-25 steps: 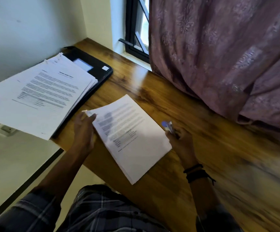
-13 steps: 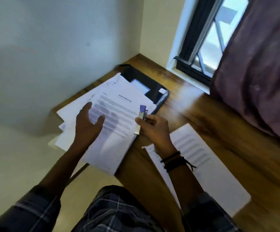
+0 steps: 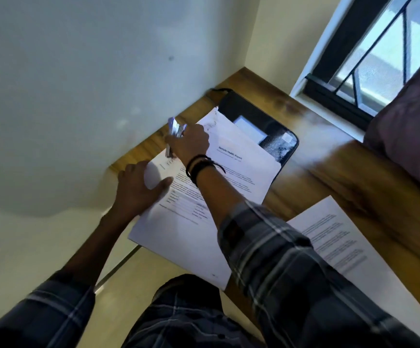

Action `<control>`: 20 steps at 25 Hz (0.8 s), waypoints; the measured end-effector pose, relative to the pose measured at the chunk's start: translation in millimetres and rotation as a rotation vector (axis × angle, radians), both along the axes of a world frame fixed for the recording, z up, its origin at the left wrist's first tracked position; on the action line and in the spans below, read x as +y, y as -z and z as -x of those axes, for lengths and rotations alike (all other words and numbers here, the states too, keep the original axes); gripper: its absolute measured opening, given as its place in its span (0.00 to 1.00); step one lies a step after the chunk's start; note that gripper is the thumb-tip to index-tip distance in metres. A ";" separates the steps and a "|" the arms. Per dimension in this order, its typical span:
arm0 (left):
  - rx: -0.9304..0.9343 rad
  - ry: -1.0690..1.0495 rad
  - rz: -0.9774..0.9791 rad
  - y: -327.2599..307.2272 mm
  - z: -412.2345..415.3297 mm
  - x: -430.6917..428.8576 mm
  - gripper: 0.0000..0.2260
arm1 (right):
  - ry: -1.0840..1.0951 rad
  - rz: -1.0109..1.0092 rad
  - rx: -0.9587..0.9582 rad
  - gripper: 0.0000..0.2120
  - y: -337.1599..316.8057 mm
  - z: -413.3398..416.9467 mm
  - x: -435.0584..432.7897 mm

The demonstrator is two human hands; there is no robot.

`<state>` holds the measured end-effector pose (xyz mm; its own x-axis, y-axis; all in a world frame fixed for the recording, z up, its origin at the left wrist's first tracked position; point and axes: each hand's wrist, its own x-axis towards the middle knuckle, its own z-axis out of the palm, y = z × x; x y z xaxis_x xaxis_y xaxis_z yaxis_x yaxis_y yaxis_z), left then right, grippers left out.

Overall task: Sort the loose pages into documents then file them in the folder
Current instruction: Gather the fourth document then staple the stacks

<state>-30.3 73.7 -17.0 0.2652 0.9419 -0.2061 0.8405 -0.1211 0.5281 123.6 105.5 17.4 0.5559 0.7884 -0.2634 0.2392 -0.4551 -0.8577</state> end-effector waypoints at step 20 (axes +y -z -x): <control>-0.086 0.228 0.055 0.0 -37.3 19.8 0.29 | 0.242 0.015 -0.651 0.20 63.6 -127.0 -239.4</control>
<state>7.0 93.5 -17.1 0.4887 0.8435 -0.2231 0.7462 -0.2715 0.6079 250.6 -133.9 -46.2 0.7644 0.6211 0.1733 0.5931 -0.5717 -0.5670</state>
